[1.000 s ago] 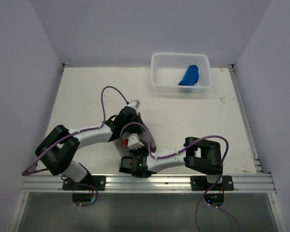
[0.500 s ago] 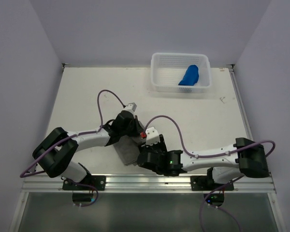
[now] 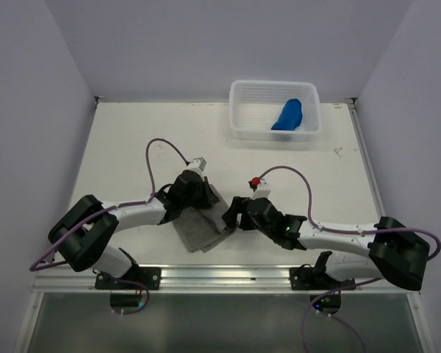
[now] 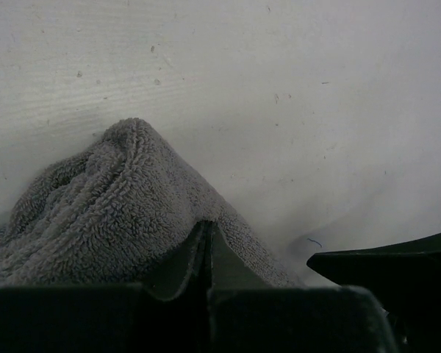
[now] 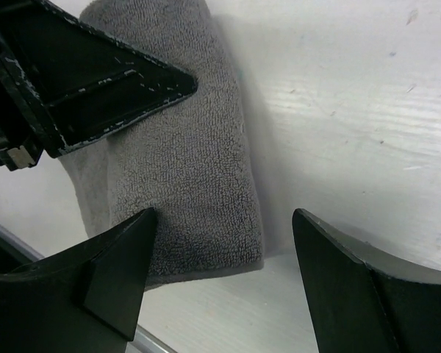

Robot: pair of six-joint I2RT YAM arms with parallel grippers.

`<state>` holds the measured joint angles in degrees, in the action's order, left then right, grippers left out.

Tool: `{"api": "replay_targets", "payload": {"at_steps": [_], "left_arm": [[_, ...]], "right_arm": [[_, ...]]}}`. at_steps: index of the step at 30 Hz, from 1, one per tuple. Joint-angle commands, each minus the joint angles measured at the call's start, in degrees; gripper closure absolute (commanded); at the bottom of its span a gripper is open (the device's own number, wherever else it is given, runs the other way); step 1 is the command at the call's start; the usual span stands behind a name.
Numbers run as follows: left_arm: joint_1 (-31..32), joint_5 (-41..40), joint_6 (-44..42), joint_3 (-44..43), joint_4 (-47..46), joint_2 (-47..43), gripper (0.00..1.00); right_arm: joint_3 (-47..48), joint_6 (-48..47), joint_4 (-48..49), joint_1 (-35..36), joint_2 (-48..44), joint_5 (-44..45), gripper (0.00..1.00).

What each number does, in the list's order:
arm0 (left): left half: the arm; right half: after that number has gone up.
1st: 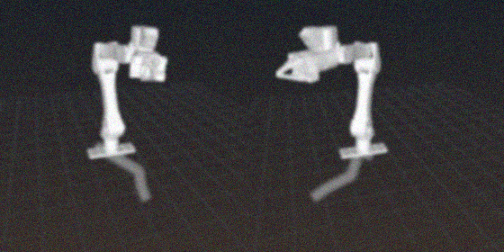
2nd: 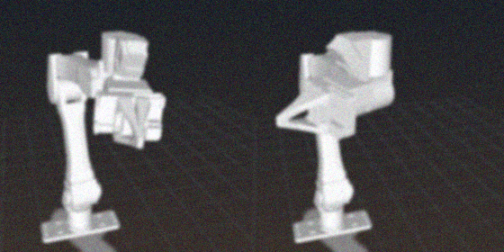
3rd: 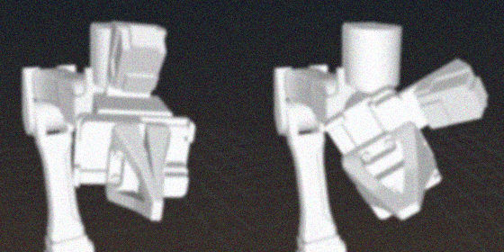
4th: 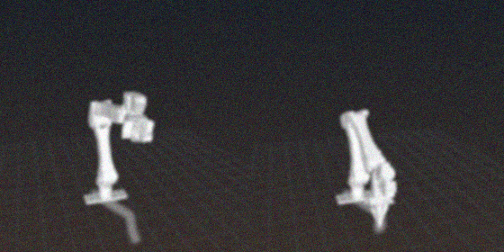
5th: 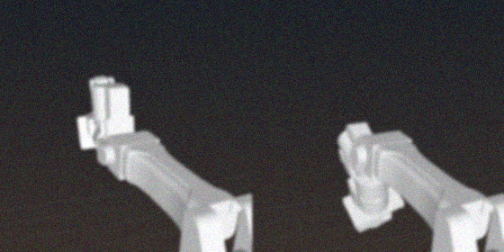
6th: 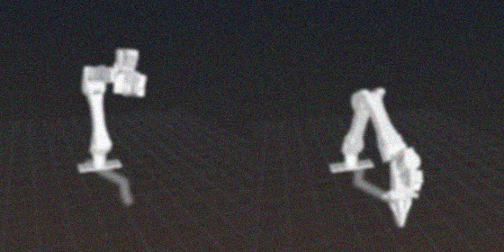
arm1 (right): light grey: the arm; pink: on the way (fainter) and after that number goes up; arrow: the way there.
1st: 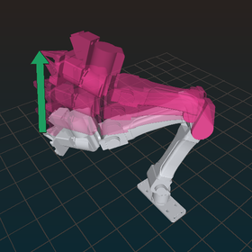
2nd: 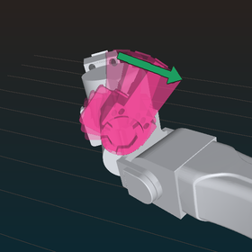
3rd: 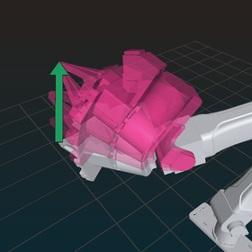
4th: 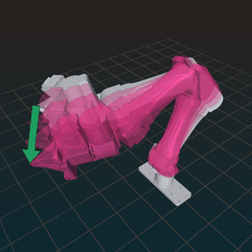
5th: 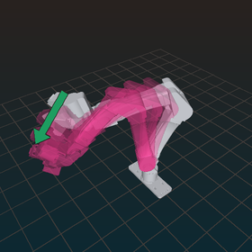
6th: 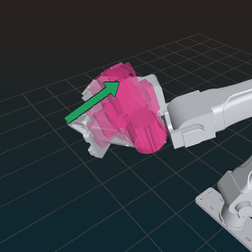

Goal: Roll the towels
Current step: Roll the towel

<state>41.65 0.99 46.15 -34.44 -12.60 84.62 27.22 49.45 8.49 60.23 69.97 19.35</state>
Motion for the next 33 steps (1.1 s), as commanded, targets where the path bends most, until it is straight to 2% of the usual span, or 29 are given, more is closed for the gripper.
{"api": "replay_targets", "payload": {"at_steps": [1,7,11,12,14,15,18,21,23,25,28,33], "left_arm": [[-0.34,-1.61,-0.36,2.36,5.92,0.37,1.0],[-0.25,-1.61,-0.18,2.97,5.57,0.37,1.0],[-0.34,-1.87,-0.1,3.41,5.39,0.19,1.0],[-0.34,-1.96,-0.1,3.5,5.39,0.11,1.0],[-0.34,-1.35,-0.18,3.32,5.31,0.19,1.0],[-0.34,-1.26,-0.27,3.06,5.83,0.2,1.0],[-0.87,-1.26,-0.88,2.36,6.36,-0.68,1.0],[-1.74,0.22,-1.85,0.35,7.41,-2.0,1.0],[-2.45,0.06,-2.99,-1.33,9.16,-2.61,1.0],[-3.58,-0.38,-4.39,-4.4,10.57,-3.49,1.0],[-4.9,-0.73,-5.98,-8.71,12.51,-4.28,1.0],[-5.44,-0.47,-7.04,-13.46,15.68,-4.73,1.0]], "right_arm": [[-0.94,3.89,8.64,-1.16,2.87,-9.33,0.21],[-3.84,7.59,15.94,-1.6,4.99,-11.35,0.2],[-4.46,8.03,17.08,-1.69,5.35,-11.79,0.26],[-4.46,8.03,17.08,-1.69,5.52,-11.88,0.33],[-4.37,7.42,17.17,-1.69,5.61,-11.97,0.41],[-4.28,7.33,17.09,-1.78,5.87,-11.97,0.49],[-4.2,6.54,16.73,-1.69,5.96,-11.97,0.61],[-3.85,5.22,15.86,-1.69,5.7,-11.27,0.78],[-3.49,2.6,14.72,-1.43,5.26,-10.39,0.82],[-3.05,0.65,13.14,-0.82,4.82,-7.42,0.88],[-1.74,-3.21,9.63,1.89,4.38,-2.85,0.9],[5.37,-8.75,-2.76,9.9,5.08,16.92,0.92]]}}
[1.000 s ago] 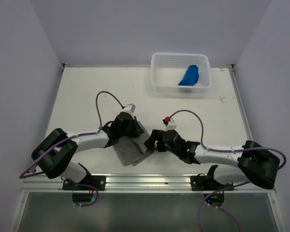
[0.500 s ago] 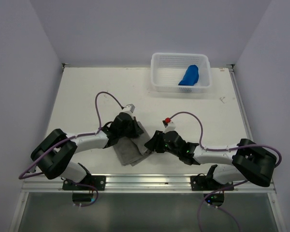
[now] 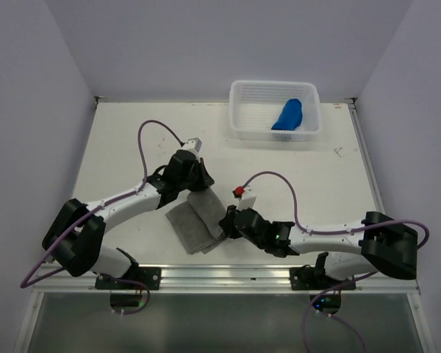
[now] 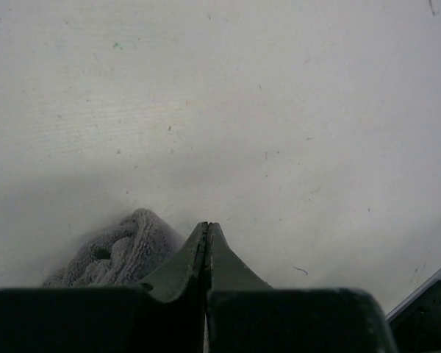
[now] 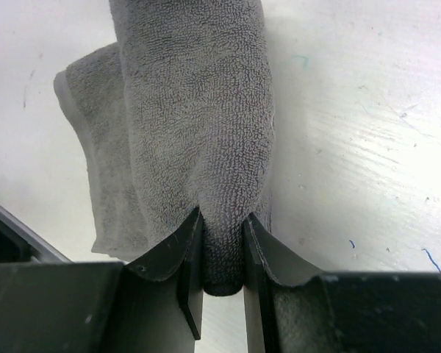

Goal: Roll the towels
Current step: Roll the towel

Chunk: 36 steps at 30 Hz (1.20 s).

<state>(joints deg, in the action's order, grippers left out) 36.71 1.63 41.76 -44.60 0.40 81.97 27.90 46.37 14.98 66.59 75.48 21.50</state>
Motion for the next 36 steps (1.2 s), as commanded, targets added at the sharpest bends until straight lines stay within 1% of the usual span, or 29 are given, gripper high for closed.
{"api": "replay_targets", "payload": {"at_steps": [1,3,5,6,7,8,10,12,13,14,16,18,19,20,26,31,36], "left_arm": [[-0.41,-0.75,-2.47,-3.48,2.67,-2.52,1.0],[-0.41,-0.05,-2.38,-3.3,2.15,-3.22,1.0],[-0.5,0.04,-2.38,-3.21,2.06,-4.01,1.0],[-0.5,0.3,-2.38,-3.13,2.06,-4.62,1.0],[-0.41,0.31,-2.47,-2.95,2.06,-4.8,1.0],[-0.5,0.31,-2.56,-2.34,1.71,-5.07,1.0],[-0.06,0.39,-2.82,-1.63,0.92,-5.33,1.0],[0.2,0.31,-2.82,-1.02,0.83,-5.42,1.0],[0.64,0.31,-2.65,-0.84,0.74,-5.51,1.0],[0.82,0.39,-2.73,-0.67,0.56,-5.6,1.0],[1.43,0.22,-2.73,-0.66,0.56,-6.21,1.0],[1.96,0.3,-2.73,-0.58,0.56,-7.0,1.0],[2.05,0.31,-2.82,-0.58,-1.7,-7.18,1.0],[2.23,0.31,-2.82,-0.49,-1.98,-7.53,1.0],[3.54,1.01,-3.17,1.0,-5.49,-7.18,1.0],[6.0,1.27,-2.74,3.64,-9.53,-4.46,1.0],[6.8,-0.22,-1.86,7.33,-9.37,-2.79,1.0]], "right_arm": [[5.75,-5.68,-11.18,5.55,0.01,17.24,0.92],[7.86,-5.94,-14.71,7.23,1.07,24.51,0.94],[9.97,-6.02,-18.65,8.82,2.12,28.15,0.94],[10.76,-6.55,-19.81,9.61,3.52,32.51,0.94],[11.82,-6.47,-21.64,10.83,4.75,34.56,0.94],[14.18,-5.95,-25.66,11.19,5.89,35.88,0.94],[15.95,-5.94,-28.33,12.59,9.66,40.18,0.94],[18.85,-5.77,-32.2,13.39,12.31,42.04,0.94],[19.99,-5.33,-33.78,14.79,14.67,44.66,0.94],[22.09,-4.63,-36.49,15.5,16.17,45.56,0.94],[24.21,-4.53,-38.61,17.68,19.76,48.27,0.94],[27.55,-3.83,-42.31,18.84,22.24,49.16,0.93],[28.69,-3.57,-43.45,19.89,23.64,49.6,0.93],[30.44,-3.13,-45.2,20.42,25.57,50.39,0.92],[36.42,-4.97,-48.2,22.71,32.52,51.01,0.91],[38.11,-4.97,-48.56,22.97,34.47,49.96,0.89],[36.88,-4.89,-47.06,22.97,33.15,49.08,0.88]]}}
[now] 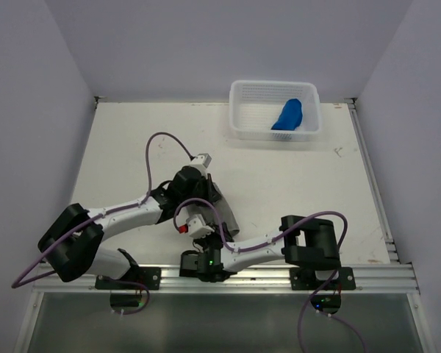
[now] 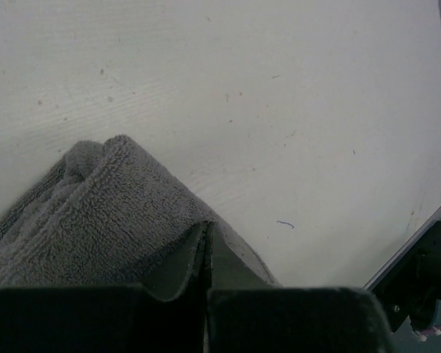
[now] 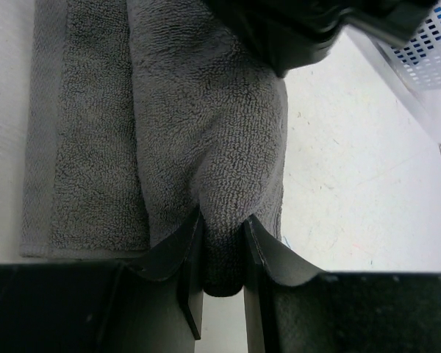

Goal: Roll the towels
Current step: Roll the towel

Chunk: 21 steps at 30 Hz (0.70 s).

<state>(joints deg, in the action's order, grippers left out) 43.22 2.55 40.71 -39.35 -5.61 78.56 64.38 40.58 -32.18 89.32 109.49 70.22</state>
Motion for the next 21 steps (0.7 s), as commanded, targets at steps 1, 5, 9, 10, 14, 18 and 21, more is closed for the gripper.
{"api": "replay_targets", "payload": {"at_steps": [1,5,9,10,14,18,21], "left_arm": [[0.2,-1.49,-0.28,2.78,-3.18,0.62,1.0],[0.2,-2.37,0.16,6.21,-2.75,0.89,1.0],[0.11,-5.35,0.69,8.15,-2.39,1.07,1.0],[0.11,-5.53,0.86,8.59,-2.48,1.15,1.0],[0.02,-6.06,0.95,9.47,-2.3,0.98,1.0],[0.02,-6.24,1.3,9.91,-2.3,0.8,1.0],[0.02,-6.32,1.48,10.52,-2.91,0.19,1.0]], "right_arm": [[0.22,1.17,0.19,0.24,-1.29,0.01,0.87],[-1.44,1.43,2.55,0.15,-3.66,-1.39,0.75],[-4.69,0.82,6.86,0.15,-9.9,-3.5,0.58],[-5.4,1.69,7.57,-0.02,-11.39,-4.2,0.56],[-8.9,3.46,8.53,-0.81,-22.71,-6.67,0.41],[-15.15,-0.94,17.23,-3.35,-32.46,-16.91,0.25],[-20.51,0.89,22.42,-10.0,-38.54,-30.07,0.16]]}}
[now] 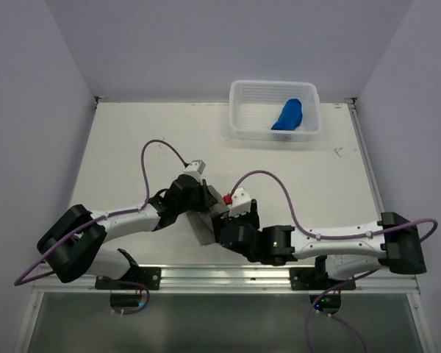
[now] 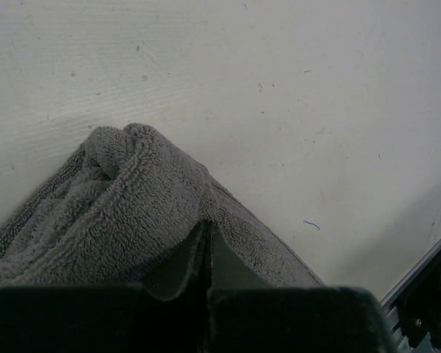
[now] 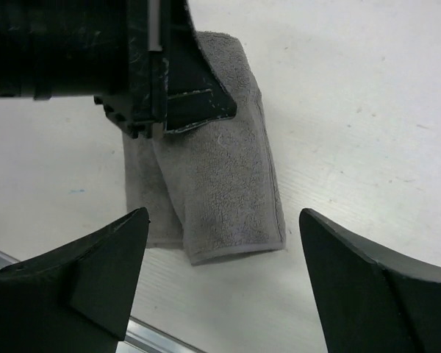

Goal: Roll the towels
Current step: Roll the towel

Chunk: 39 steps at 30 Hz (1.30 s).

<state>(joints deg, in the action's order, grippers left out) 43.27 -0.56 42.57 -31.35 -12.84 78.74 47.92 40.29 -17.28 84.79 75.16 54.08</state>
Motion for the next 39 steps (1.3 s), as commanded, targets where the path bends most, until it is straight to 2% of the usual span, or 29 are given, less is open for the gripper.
{"api": "replay_targets", "payload": {"at_steps": [1,5,11,20,24,25,28,35,39], "left_arm": [[-0.02,-3.13,-0.38,2.96,4.14,-0.08,1.0],[-0.02,-2.87,-0.12,3.32,3.7,0.27,1.0],[-0.11,-3.22,-0.2,3.93,4.05,-0.69,1.0],[-0.11,-3.05,0.41,5.07,3.44,-0.87,1.0],[-0.11,-3.57,0.85,5.51,3.35,-1.13,1.0],[-0.02,-3.57,0.85,5.51,3.35,-1.22,1.0],[-0.11,-3.75,0.94,5.16,3.52,-1.22,1.0],[-0.02,-3.57,-0.47,3.58,4.14,-1.04,1.0],[-0.11,-4.54,-1.69,0.34,7.55,-2.97,1.0]], "right_arm": [[-7.54,1.71,11.35,-7.43,-5.62,-16.88,0.12],[-15.04,5.23,20.86,-15.96,-8.36,-29.53,0.02],[-20.41,8.57,33.35,-22.56,-3.97,-41.85,0.01],[-23.05,11.21,43.46,-23.97,4.56,-45.82,0.04],[-23.58,12.7,45.49,-24.06,5.18,-45.82,0.2],[-23.49,12.7,46.19,-24.06,5.18,-46.26,0.35],[-22.61,12.44,45.85,-24.06,5.0,-46.87,0.49],[-20.59,8.4,39.17,-24.06,3.07,-45.22,0.74],[-17.61,2.53,29.96,-23.89,0.79,-41.53,0.79]]}}
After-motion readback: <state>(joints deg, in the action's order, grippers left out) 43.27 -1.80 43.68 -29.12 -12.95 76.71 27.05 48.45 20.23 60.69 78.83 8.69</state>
